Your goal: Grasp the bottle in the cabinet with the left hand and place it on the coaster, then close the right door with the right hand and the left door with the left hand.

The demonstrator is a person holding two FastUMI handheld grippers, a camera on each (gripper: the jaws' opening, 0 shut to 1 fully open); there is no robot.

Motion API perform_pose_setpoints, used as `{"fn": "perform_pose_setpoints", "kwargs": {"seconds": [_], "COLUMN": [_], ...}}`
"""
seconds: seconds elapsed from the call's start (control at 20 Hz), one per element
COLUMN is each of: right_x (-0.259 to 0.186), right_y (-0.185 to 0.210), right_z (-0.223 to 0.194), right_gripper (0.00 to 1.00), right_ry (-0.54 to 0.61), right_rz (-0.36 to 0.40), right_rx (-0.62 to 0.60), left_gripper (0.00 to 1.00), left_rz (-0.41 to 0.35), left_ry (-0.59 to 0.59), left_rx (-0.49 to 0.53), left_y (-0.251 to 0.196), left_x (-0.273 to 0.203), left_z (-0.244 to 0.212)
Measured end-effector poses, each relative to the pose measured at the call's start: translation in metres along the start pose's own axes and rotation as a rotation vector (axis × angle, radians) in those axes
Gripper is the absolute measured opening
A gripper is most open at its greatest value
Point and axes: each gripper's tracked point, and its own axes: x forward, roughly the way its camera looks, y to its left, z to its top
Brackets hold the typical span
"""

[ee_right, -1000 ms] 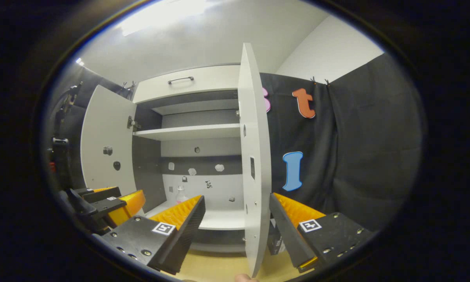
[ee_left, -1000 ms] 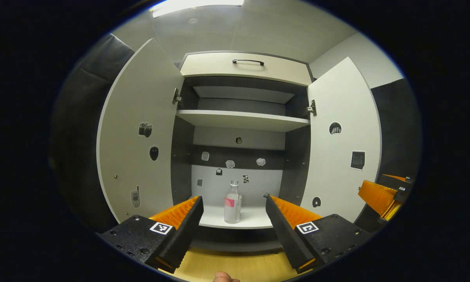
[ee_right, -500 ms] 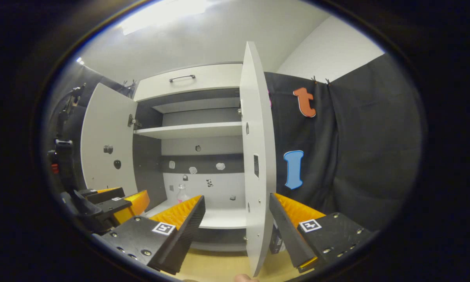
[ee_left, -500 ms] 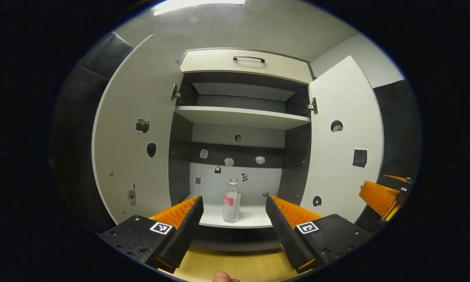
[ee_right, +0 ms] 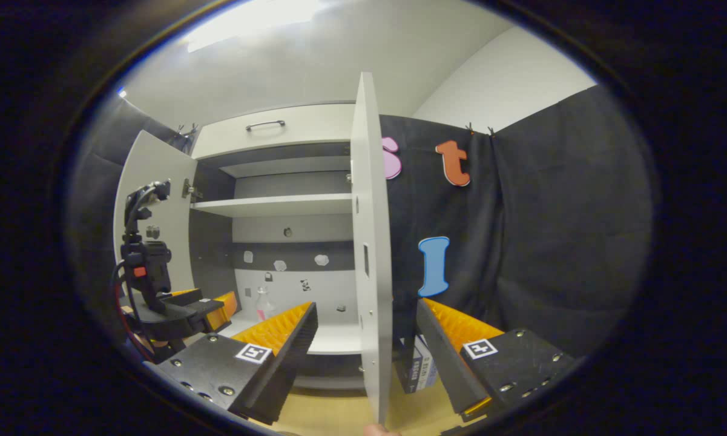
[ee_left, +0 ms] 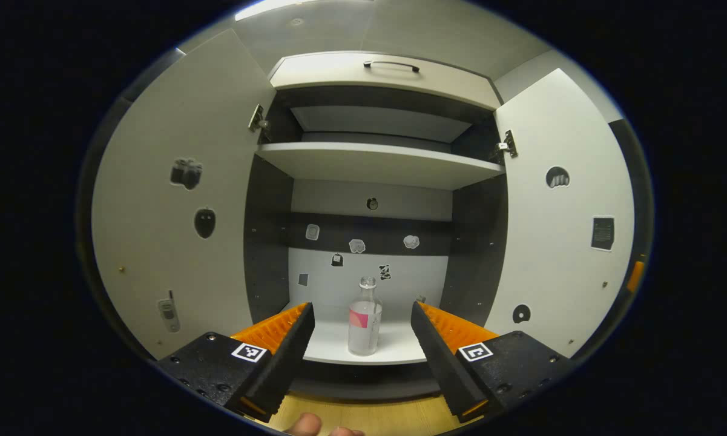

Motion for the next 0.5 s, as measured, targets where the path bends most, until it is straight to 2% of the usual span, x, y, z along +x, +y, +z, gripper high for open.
{"fn": "perform_pose_setpoints", "kwargs": {"seconds": [0.5], "right_x": [0.0], "right_y": [-0.054], "right_z": [0.003], "right_gripper": [0.99], "right_ry": [-0.014], "right_rz": [-0.195], "right_rx": [-0.055], "left_gripper": [0.99], "left_rz": [0.008], "left_ry": [0.067], "left_rx": [0.026], "left_y": [-0.001], "left_x": [0.133], "left_z": [-0.053]}}
